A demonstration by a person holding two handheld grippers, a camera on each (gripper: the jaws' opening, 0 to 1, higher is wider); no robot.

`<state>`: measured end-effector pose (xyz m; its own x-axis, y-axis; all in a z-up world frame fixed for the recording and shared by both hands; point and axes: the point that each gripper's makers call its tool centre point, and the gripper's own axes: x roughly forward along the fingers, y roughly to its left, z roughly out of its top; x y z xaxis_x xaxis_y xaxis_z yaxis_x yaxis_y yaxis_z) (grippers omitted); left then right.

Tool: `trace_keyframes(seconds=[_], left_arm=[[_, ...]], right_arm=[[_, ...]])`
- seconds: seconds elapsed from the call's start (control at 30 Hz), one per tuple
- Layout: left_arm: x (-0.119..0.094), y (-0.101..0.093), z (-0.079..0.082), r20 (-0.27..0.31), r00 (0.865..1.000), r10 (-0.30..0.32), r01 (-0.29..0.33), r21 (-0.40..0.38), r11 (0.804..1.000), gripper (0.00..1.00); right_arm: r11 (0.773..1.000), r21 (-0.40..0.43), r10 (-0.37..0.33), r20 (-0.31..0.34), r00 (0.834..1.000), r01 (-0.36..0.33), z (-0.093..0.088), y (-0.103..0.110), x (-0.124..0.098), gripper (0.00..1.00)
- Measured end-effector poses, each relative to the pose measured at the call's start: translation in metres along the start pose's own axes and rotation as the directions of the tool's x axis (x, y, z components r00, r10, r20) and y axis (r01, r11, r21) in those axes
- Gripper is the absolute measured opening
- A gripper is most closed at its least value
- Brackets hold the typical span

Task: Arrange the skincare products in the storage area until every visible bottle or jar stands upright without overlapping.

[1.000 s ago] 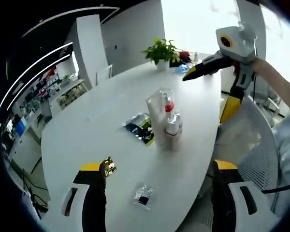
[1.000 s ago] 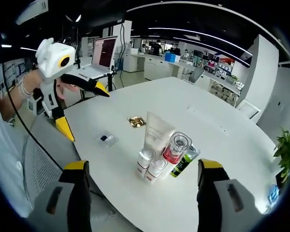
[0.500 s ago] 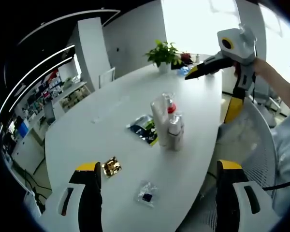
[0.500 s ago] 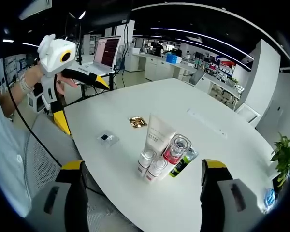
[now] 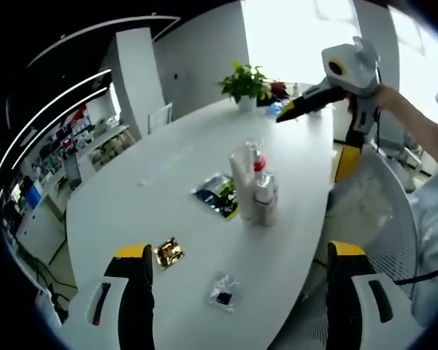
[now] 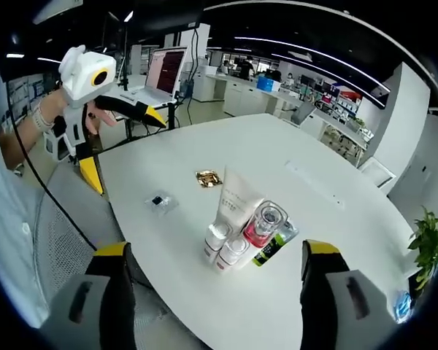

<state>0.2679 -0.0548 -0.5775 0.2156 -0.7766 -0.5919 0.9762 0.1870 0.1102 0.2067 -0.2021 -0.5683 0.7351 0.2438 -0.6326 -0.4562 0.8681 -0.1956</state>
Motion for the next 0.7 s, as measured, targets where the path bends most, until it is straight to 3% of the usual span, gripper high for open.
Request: trace_keyframes(seconds=[0.23,0.7], left_arm=[[0.005,0.007,-0.003,-0.014,1.0,0.0,0.0,-0.013,1.0,0.97],[0.026,0.028,-0.009,-0.042,0.999,-0.008,0.005,-0.052,0.999,0.97]], right_arm=[[0.999,0.033,0.01,0.009,1.0,-0.01,-0.002,-0.017,0.004,0.81],[0.986,0.159,0.039,0.017,0.999,-0.041,-0.024,-0.059,0.011,0.4]])
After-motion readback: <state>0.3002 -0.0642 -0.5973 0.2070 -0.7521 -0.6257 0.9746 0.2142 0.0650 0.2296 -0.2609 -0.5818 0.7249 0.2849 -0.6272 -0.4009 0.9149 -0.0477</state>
